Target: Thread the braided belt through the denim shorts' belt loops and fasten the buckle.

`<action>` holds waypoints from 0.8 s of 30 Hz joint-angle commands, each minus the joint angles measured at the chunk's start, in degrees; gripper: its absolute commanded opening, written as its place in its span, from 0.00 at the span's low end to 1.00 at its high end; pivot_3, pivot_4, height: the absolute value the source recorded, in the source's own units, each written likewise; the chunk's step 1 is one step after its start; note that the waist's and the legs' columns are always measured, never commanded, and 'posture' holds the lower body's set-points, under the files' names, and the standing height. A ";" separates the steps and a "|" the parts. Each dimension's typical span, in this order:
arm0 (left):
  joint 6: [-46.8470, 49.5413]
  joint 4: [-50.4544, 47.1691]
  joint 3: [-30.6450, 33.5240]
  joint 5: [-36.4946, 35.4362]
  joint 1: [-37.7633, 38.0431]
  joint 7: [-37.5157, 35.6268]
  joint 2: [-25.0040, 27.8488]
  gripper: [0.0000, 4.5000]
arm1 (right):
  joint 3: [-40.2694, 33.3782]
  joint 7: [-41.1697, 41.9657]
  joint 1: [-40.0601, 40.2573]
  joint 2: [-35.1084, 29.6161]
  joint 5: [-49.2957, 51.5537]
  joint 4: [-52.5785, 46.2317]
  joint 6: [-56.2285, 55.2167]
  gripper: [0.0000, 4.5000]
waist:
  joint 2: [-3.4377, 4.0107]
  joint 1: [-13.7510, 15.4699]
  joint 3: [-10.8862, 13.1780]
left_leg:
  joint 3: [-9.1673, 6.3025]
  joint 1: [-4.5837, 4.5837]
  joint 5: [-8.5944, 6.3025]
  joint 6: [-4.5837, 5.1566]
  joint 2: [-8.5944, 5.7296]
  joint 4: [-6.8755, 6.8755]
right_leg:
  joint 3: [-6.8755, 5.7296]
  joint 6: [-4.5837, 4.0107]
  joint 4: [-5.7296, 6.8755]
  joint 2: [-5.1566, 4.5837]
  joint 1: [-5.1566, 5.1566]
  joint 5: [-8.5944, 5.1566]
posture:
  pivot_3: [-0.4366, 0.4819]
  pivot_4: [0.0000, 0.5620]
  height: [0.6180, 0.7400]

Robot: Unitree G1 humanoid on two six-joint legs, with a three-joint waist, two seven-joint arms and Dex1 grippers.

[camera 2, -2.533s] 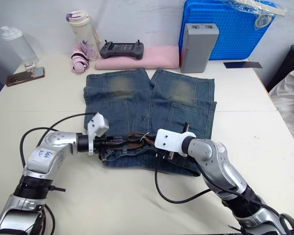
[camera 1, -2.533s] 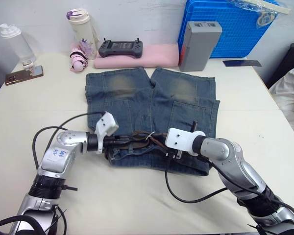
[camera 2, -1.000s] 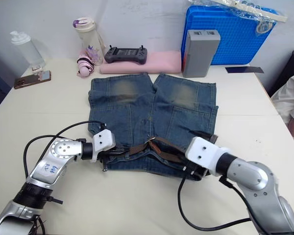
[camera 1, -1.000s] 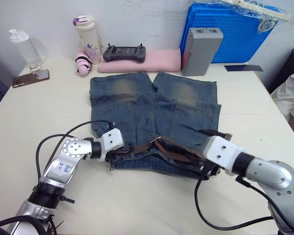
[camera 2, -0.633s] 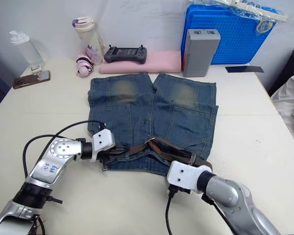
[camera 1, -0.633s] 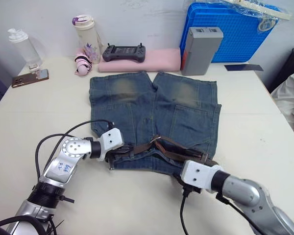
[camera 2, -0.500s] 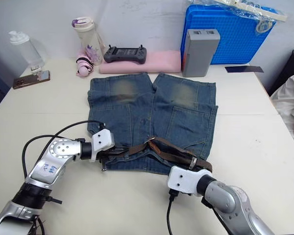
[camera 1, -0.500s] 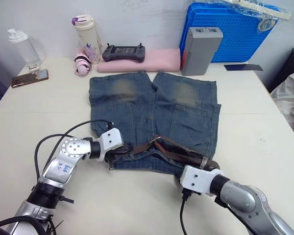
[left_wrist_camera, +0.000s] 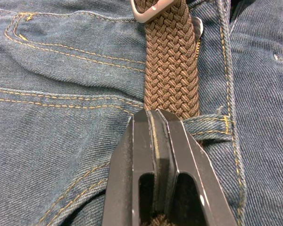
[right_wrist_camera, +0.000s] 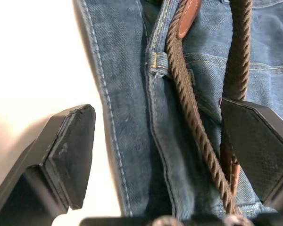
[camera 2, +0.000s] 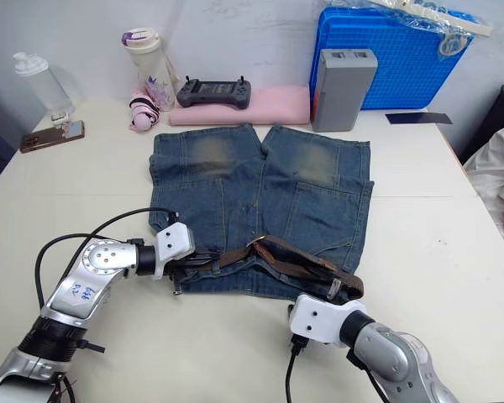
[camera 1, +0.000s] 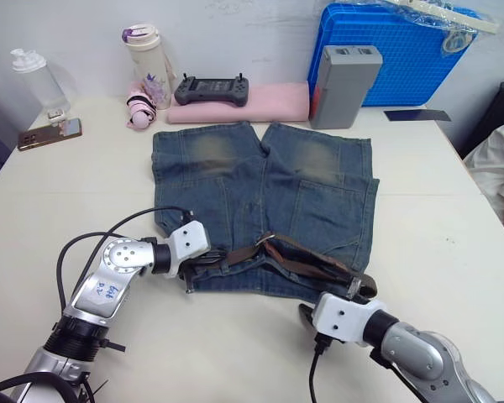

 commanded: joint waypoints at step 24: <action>1.35 2.40 -0.22 1.78 1.87 0.67 1.05 0.00 | -3.24 -8.70 4.07 1.24 -18.45 8.84 -15.01 0.71 | 0.02 0.09 0.01 | 0.00 0.01 -0.14 -0.21 0.00 -0.03 | 0.00 0.00 -0.03 0.00 0.01 -0.01 | 0.48 0.27 0.87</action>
